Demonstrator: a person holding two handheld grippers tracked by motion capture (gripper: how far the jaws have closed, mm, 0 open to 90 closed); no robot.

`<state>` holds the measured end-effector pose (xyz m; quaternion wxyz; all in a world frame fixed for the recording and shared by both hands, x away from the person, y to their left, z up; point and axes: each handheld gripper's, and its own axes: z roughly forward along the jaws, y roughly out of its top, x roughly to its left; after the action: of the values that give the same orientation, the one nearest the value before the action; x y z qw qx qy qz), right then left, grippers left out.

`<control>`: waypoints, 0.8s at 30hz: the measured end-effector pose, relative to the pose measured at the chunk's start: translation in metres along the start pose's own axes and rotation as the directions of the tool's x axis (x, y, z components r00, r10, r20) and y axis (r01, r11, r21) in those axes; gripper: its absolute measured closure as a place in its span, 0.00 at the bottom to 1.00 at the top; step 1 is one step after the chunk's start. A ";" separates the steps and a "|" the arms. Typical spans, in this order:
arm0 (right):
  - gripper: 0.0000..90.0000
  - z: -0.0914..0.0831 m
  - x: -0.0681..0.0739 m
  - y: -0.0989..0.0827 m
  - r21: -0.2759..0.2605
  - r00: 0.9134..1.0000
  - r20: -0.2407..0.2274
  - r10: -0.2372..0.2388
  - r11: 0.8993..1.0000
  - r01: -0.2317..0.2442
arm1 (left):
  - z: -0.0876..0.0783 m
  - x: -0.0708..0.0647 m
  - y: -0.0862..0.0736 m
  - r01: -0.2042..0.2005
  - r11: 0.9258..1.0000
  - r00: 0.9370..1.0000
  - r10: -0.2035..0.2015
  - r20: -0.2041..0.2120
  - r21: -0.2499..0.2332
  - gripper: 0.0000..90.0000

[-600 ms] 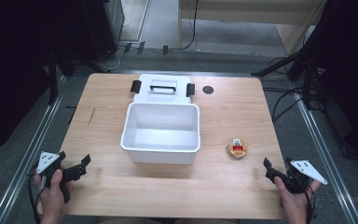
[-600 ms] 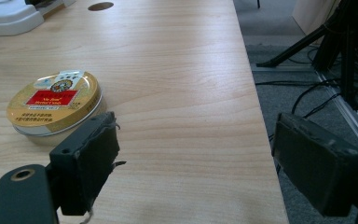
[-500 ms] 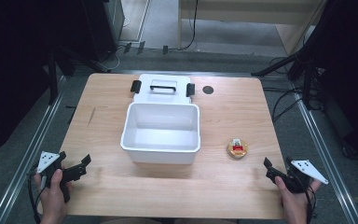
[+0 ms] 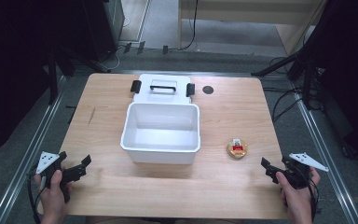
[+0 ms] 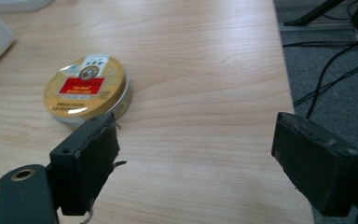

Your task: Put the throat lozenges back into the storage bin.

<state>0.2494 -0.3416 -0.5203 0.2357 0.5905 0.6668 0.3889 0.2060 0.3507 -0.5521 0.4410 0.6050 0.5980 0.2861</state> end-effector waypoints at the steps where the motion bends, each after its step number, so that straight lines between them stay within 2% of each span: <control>1: 0.16 0.001 0.006 0.005 0.038 0.999 0.006 -0.036 0.999 0.036 | 0.000 -0.002 0.000 -0.012 1.000 1.000 0.011 -0.014 -0.005 0.00; 4: 0.16 0.001 0.014 0.012 0.090 0.997 0.009 -0.080 0.993 0.079 | -0.001 -0.003 0.000 -0.018 1.000 0.999 0.017 -0.035 -0.014 0.00; 7: 0.16 0.001 0.019 0.018 0.137 0.994 0.002 -0.110 0.985 0.109 | 0.001 0.002 0.000 0.029 1.000 0.999 -0.029 -0.035 -0.006 0.00; 8: 0.16 0.001 0.019 0.018 0.137 0.994 0.002 -0.110 0.985 0.109 | 0.001 0.002 0.000 0.029 1.000 0.999 -0.029 -0.035 -0.006 0.00; 10: 0.16 0.002 0.021 0.023 0.185 0.992 0.011 -0.128 0.975 0.124 | 0.001 0.001 0.000 0.032 0.999 0.998 -0.032 -0.046 -0.006 0.00; 11: 0.16 0.003 0.021 0.025 0.201 0.992 0.012 -0.124 0.972 0.119 | 0.000 -0.002 0.000 -0.003 1.000 0.999 0.003 -0.052 -0.007 0.00; 13: 0.16 0.003 0.021 0.030 0.246 0.993 0.008 -0.121 0.962 0.116 | 0.000 -0.005 0.000 -0.037 0.999 0.998 0.036 -0.059 -0.011 0.00; 14: 0.16 0.003 0.021 0.030 0.246 0.993 0.008 -0.121 0.962 0.116 | 0.000 -0.005 0.000 -0.037 0.999 0.998 0.036 -0.059 -0.011 0.00; 15: 0.16 0.004 0.021 0.035 0.307 0.991 0.013 -0.134 0.944 0.123 | 0.002 -0.007 0.000 -0.052 0.999 0.996 0.052 -0.071 0.002 0.00; 16: 0.16 0.004 0.021 0.035 0.307 0.991 0.013 -0.134 0.944 0.123 | 0.002 -0.007 0.000 -0.052 0.999 0.996 0.052 -0.071 0.002 0.00; 17: 0.16 0.003 0.023 0.039 0.359 0.986 0.004 -0.164 0.921 0.152 | 0.001 -0.007 0.000 -0.059 0.998 0.995 0.058 -0.079 -0.002 0.00; 20: 0.16 0.004 0.025 0.046 0.419 0.979 -0.033 -0.200 0.887 0.195 | 0.001 -0.006 0.000 -0.052 0.999 0.996 0.051 -0.076 -0.009 0.00; 22: 0.16 0.005 0.028 0.051 0.456 0.974 -0.050 -0.219 0.863 0.217 | -0.001 -0.001 -0.001 0.002 1.000 0.998 -0.004 -0.061 -0.031 0.00; 24: 0.16 0.008 0.032 0.056 0.484 0.970 -0.062 -0.234 0.843 0.234 | -0.002 0.002 -0.001 0.027 0.999 0.997 -0.029 -0.065 -0.040 0.00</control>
<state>0.2832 -0.3081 -0.4762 0.1245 0.5448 0.8103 0.1764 0.2042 0.3531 -0.5522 0.4368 0.5782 0.6148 0.3112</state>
